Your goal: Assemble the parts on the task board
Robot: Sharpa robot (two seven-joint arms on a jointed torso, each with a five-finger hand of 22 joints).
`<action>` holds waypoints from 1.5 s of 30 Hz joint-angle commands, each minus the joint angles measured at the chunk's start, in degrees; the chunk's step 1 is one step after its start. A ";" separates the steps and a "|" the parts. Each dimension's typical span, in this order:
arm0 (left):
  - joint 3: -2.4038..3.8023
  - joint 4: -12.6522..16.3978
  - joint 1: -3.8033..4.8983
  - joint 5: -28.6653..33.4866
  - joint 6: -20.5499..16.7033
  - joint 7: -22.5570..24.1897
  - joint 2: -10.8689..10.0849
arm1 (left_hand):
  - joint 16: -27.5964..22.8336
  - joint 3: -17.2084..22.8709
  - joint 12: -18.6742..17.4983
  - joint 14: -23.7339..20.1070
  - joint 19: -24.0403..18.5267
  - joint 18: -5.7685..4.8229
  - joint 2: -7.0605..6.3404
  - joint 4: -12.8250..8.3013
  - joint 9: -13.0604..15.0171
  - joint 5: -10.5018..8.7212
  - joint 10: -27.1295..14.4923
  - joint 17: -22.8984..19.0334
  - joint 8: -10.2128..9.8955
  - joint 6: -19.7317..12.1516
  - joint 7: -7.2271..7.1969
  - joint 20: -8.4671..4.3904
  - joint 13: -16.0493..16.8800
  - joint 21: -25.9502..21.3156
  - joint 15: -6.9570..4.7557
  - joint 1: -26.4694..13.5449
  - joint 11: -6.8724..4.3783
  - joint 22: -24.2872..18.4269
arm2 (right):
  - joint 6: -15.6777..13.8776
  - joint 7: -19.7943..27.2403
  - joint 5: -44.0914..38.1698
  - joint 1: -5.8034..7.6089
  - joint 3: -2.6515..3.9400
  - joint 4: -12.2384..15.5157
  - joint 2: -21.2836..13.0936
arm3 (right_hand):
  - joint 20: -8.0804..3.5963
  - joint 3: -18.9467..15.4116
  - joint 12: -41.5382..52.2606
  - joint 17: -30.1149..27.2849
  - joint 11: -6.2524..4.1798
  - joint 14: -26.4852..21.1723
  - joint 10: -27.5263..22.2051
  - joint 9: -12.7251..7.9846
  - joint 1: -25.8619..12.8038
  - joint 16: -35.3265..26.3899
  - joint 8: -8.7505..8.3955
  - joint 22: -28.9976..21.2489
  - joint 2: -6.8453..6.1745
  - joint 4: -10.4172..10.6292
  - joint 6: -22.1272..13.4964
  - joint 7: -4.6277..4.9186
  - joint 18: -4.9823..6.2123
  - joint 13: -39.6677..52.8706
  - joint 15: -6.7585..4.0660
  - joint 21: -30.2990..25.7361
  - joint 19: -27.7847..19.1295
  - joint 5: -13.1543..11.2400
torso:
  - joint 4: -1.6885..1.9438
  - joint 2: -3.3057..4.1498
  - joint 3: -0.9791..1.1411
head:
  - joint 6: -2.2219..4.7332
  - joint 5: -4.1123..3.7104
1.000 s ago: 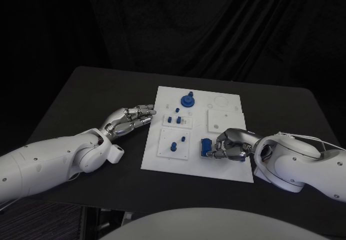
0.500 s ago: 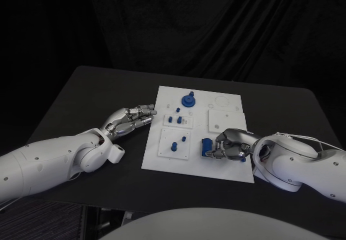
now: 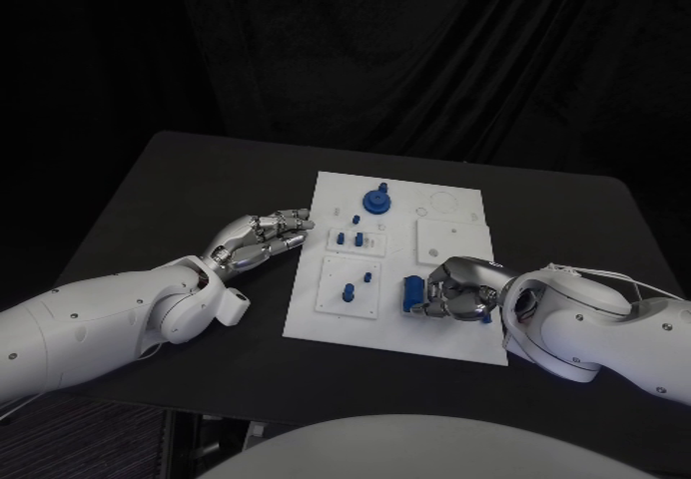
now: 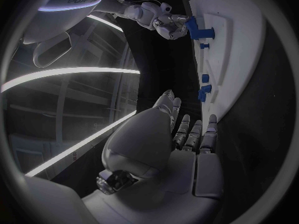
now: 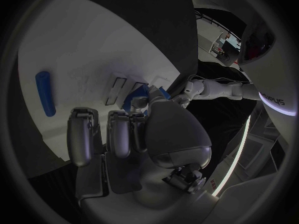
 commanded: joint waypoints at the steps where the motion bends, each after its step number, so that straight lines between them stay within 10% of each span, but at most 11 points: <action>1: 0.05 0.11 -0.08 0.24 0.83 5.15 0.05 | 0.30 0.43 0.44 -0.01 0.11 0.43 0.34 0.05 0.07 0.28 0.18 0.10 0.35 0.17 0.25 0.28 0.07 0.30 0.29 -0.06 0.36 0.04 | 1.50 -0.17 -1.49 -0.25 -0.07 0.07 -0.01 | -0.47 0.50 0.15 11.41 -0.19 5.19 6.07 -0.23 1.44 0.38 -0.74 13.39 -0.29 -0.88 -0.85 -0.06 0.35 15.09 -0.42 -0.05 3.75 0.30 | 0.00 0.03 -0.04 | -0.01 0.01; 16: 0.05 0.01 -0.17 0.24 0.98 5.04 0.04 | 0.40 0.46 0.50 0.12 0.15 0.38 0.36 0.08 0.09 0.28 0.27 0.12 0.39 0.22 0.34 0.28 0.07 0.32 0.35 -0.09 0.47 0.04 | -0.81 1.59 -1.73 -0.27 -0.07 0.55 -0.87 | -0.33 3.09 0.15 11.62 0.01 5.23 6.07 -1.61 4.58 0.49 -3.52 13.42 0.90 -2.30 -3.09 0.19 0.34 15.09 -0.25 -0.01 3.76 0.36 | -0.03 -0.02 0.04 | -0.01 0.14; 23: 0.05 0.04 -0.26 0.24 1.01 5.10 -0.03 | 0.40 0.46 0.50 0.12 0.15 0.38 0.36 0.08 0.09 0.28 0.27 0.12 0.39 0.22 0.34 0.28 0.07 0.32 0.35 -0.09 0.47 0.04 | -1.62 1.68 -1.76 -0.27 -0.07 1.22 -1.65 | -0.08 1.45 0.15 11.57 0.33 5.22 6.07 -1.67 0.91 0.46 -3.79 13.41 -1.23 0.41 -3.10 0.51 0.34 15.09 0.02 -0.04 3.75 0.13 | -0.07 0.02 0.06 | -0.01 0.11; 26: 0.05 0.09 -0.29 0.24 1.01 5.14 -0.12 | 0.40 0.46 0.50 0.12 0.15 0.38 0.36 0.08 0.09 0.28 0.27 0.12 0.39 0.22 0.34 0.28 0.07 0.32 0.35 -0.09 0.47 0.04 | -2.63 1.52 -1.76 -0.24 -0.04 2.30 -2.90 | -0.02 0.95 0.15 11.52 0.35 5.21 6.07 -3.48 -0.78 0.44 -7.05 13.37 -1.62 2.08 -6.28 0.53 0.37 15.09 0.05 -0.15 3.70 0.16 | -0.04 -0.01 0.04 | -0.01 0.21; 32: 0.05 0.19 -0.31 0.24 0.77 5.14 -0.26 | 0.54 0.51 0.67 0.28 0.54 0.34 0.39 0.13 0.11 0.28 0.39 0.15 0.46 0.31 0.41 0.29 0.08 0.49 0.37 -0.12 0.55 0.70 | -2.37 -1.15 -1.94 2.07 0.02 5.31 -7.15 | 0.76 1.81 0.15 11.46 1.56 5.20 6.07 -17.17 -3.52 0.42 -21.85 13.33 -2.39 5.98 -3.78 1.98 0.39 15.09 1.02 -0.27 3.67 0.22 | -0.07 0.00 0.04 | -0.01 -0.10; 40: 0.05 0.03 -0.32 0.24 0.32 5.63 -0.08 | 1.02 0.70 1.41 0.89 1.53 0.51 0.30 0.06 0.18 0.28 0.96 0.25 0.71 0.69 0.45 0.23 0.15 0.96 0.02 0.09 0.74 1.64 | 2.16 -6.97 -5.40 5.39 -0.07 6.38 -11.65 | 1.72 2.48 0.15 11.40 2.65 5.19 6.07 -26.59 -6.51 0.41 -31.00 13.37 -1.32 6.07 -0.10 3.18 0.37 15.09 1.97 -0.15 3.73 0.21 | 0.00 -0.08 -0.04 | -0.01 -0.70; 45: 0.05 -0.12 -0.32 0.24 0.44 5.70 0.01 | 1.07 0.73 1.43 0.96 1.58 0.54 0.30 0.05 0.18 0.28 1.00 0.27 0.72 0.71 0.46 0.23 0.15 0.99 -0.04 0.12 0.76 1.63 | 3.44 -8.90 -6.35 5.06 -0.12 5.27 -12.70 | 1.83 2.96 0.15 11.31 2.78 5.17 6.07 -28.29 -6.27 0.37 -32.68 13.37 -0.90 6.04 0.72 3.32 0.37 15.09 2.08 -0.15 3.73 0.22 | 0.17 -0.22 -0.21 | -0.01 -0.88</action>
